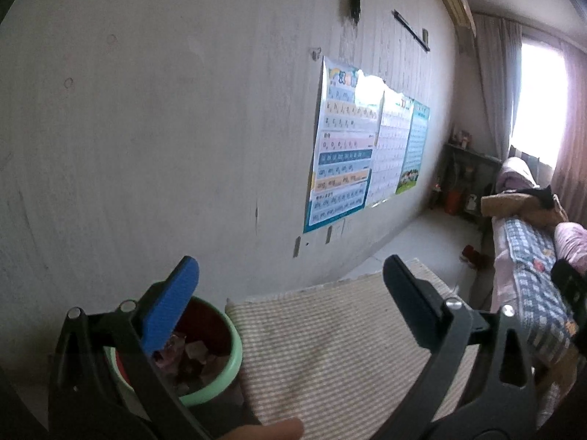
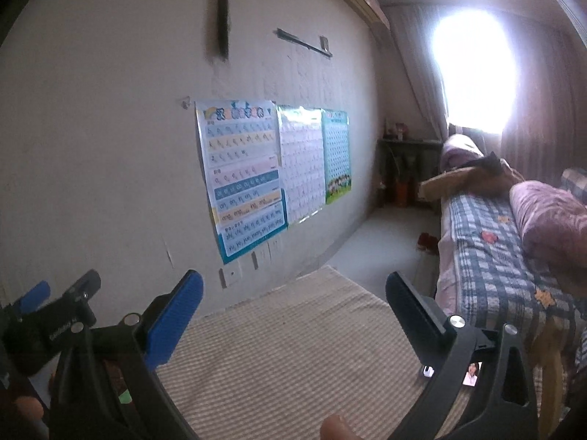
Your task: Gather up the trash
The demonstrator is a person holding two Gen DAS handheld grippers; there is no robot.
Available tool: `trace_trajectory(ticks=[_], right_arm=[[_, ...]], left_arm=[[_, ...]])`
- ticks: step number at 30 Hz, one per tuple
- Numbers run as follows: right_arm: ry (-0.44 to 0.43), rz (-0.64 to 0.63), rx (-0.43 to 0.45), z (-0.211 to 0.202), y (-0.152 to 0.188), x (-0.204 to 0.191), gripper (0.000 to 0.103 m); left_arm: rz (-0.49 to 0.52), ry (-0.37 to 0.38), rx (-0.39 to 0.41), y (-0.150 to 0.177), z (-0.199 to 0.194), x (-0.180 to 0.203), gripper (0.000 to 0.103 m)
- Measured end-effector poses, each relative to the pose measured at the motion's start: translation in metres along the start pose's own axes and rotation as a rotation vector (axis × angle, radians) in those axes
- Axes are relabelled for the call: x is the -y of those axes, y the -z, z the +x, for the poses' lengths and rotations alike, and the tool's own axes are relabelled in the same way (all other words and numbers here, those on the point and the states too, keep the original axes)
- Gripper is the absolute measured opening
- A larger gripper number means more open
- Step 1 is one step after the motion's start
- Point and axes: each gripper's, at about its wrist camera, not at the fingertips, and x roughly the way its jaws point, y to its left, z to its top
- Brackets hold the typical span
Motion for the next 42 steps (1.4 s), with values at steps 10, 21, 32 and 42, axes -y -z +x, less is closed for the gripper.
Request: trace_trajectory(ticks=[10,21,32,42], right_arm=[[0.001,-0.004,-0.046,0.009,0.005,-0.007,0.096],[-0.005,-0.006,-0.059,0.012,0.007,-0.012,0.096],[-0.009,-0.016,-0.057,0.009,0.006,-0.017,0.096],[-0.01,-0.016,-0.069,0.009,0.004,-0.018,0.096]], left_arm=[[0.007,-0.001,-0.026,0.001,0.005,-0.002,0.098],[0.02,0.012,-0.049,0.003,0.009,-0.004,0.098],[0.04,0.017,-0.055,0.006,0.01,0.0,0.098],[0.036,0.011,-0.072,0.005,0.013,-0.002,0.098]])
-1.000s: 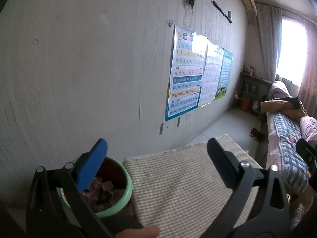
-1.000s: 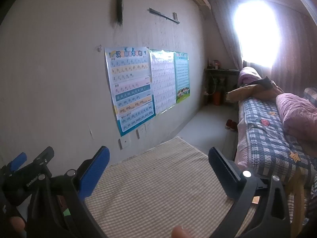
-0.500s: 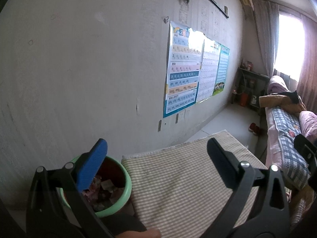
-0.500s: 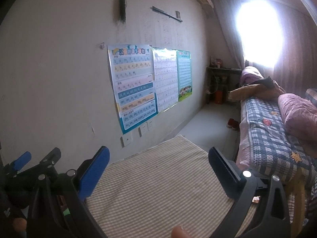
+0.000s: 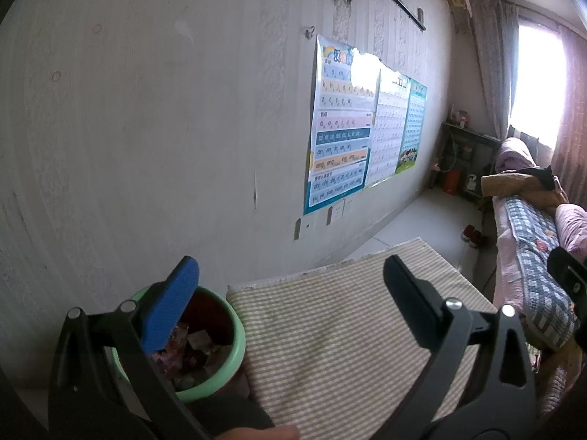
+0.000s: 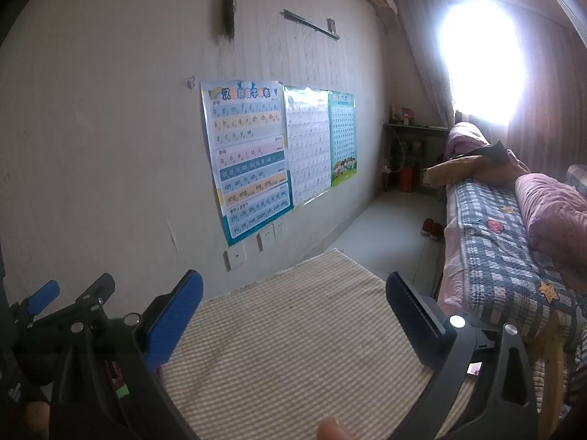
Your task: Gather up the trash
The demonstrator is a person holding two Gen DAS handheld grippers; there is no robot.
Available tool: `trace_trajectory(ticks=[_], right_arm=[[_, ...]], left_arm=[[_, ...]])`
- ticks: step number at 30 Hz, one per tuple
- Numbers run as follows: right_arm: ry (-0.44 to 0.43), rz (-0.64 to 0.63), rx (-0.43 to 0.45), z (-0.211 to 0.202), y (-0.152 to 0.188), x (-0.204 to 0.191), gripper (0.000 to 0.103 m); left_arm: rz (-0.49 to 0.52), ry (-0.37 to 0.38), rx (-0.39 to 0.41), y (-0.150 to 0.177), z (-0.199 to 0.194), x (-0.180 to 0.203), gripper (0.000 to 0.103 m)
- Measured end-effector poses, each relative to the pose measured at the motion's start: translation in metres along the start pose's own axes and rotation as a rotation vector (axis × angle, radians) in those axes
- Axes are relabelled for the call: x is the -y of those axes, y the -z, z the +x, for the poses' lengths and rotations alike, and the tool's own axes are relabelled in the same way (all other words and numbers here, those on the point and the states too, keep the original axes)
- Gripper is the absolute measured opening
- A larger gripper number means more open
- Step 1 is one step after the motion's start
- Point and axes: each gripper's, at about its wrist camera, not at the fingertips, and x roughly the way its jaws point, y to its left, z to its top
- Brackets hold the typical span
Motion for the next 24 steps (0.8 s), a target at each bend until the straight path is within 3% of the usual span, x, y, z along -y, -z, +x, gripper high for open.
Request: trace_trajectory(ticks=[16,20,24], right_arm=[[-0.005,0.011,-0.061,0.021,0.013,-0.001,0.096],[0.01,0.041,-0.15,0.053,0.038,0.01,0.096],[0.111,0.082,-0.291,0.107,0.092,0.04,0.096]], left_arm=[[0.018,-0.005,-0.035,0.01,0.012,-0.001,0.098],[0.001,-0.024,-0.091,0.019,0.029,-0.008,0.098],[0.03,-0.003,-0.129,0.04,0.044,-0.017,0.098]])
